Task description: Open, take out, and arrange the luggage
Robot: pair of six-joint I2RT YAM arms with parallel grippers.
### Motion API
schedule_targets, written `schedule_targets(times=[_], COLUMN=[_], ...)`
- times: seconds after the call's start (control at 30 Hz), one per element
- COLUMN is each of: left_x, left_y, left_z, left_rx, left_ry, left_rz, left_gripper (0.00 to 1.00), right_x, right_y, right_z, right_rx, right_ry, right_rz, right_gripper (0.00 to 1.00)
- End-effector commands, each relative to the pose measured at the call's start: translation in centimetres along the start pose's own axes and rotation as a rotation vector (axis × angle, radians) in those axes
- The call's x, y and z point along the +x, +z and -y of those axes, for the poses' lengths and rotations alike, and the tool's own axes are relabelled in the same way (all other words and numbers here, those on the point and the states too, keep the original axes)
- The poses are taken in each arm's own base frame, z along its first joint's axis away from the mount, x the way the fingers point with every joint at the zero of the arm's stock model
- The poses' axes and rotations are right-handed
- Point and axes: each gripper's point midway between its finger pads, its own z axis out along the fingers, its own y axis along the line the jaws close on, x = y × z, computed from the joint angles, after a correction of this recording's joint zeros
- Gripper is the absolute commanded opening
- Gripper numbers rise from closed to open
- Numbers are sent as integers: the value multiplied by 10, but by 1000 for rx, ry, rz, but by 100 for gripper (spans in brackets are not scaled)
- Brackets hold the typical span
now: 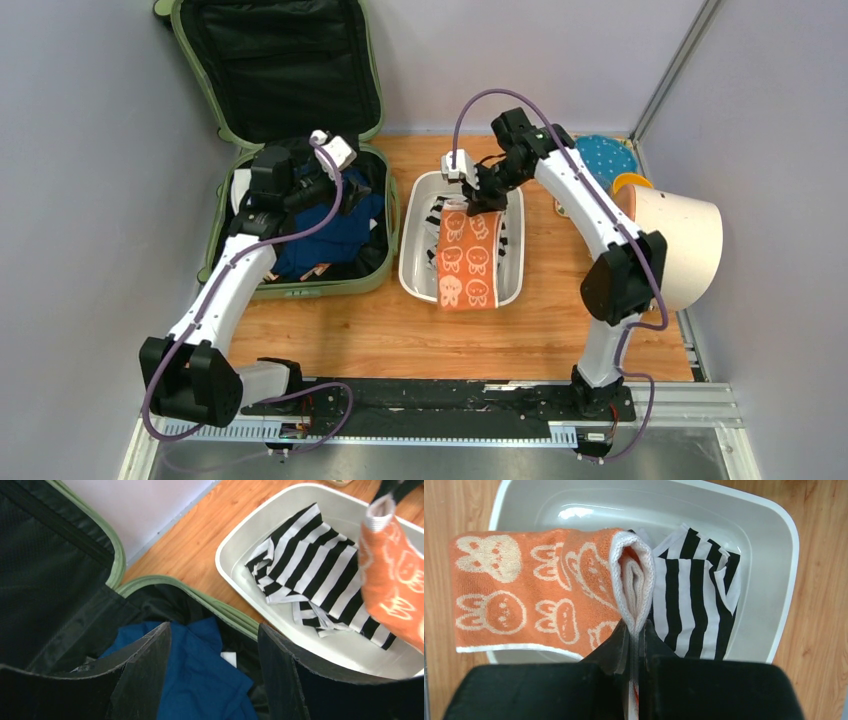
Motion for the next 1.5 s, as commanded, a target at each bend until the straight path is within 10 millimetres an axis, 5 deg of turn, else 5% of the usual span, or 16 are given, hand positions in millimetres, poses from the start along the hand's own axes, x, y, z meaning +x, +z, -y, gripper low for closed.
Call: schedule_targets(times=[0.0, 0.17, 0.3, 0.37, 0.4, 0.5, 0.7, 0.9, 1.1, 1.27, 1.47], left_x=[16, 47, 73, 82, 91, 113, 148, 135, 129, 133, 155], left_y=[-3, 0, -4, -3, -8, -10, -21, -41, -60, -47, -28], left_z=[-4, -8, -16, -28, -31, -37, -58, -123, -176, -202, -203], left_rx=[-19, 16, 28, 9, 3, 12, 6, -105, -196, -197, -61], left_ry=[32, -65, -172, -222, -255, -294, -360, -461, -494, -422, -337], left_rz=[-55, -239, -347, -378, -411, -488, -556, -479, -400, -365, -349], left_gripper=[73, 74, 74, 74, 74, 74, 73, 73, 73, 74, 74], right_x=[4, 27, 43, 47, 44, 33, -3, -34, -56, -60, -59], right_y=[17, 46, 65, 66, 66, 57, 34, 15, 16, 21, 22], right_z=[28, 50, 75, 83, 87, 94, 90, 83, 79, 82, 84], right_rx=[3, 13, 81, 116, 132, 189, 240, 242, 198, 175, 172], right_ry=[-15, 66, 119, 162, 170, 239, 328, 363, 416, 441, 447], right_rz=[8, -37, -69, -82, -76, -41, 79, 190, 300, 325, 315], right_gripper=[0, 0, 9, 21, 42, 66, 72, 72, 72, 72, 72])
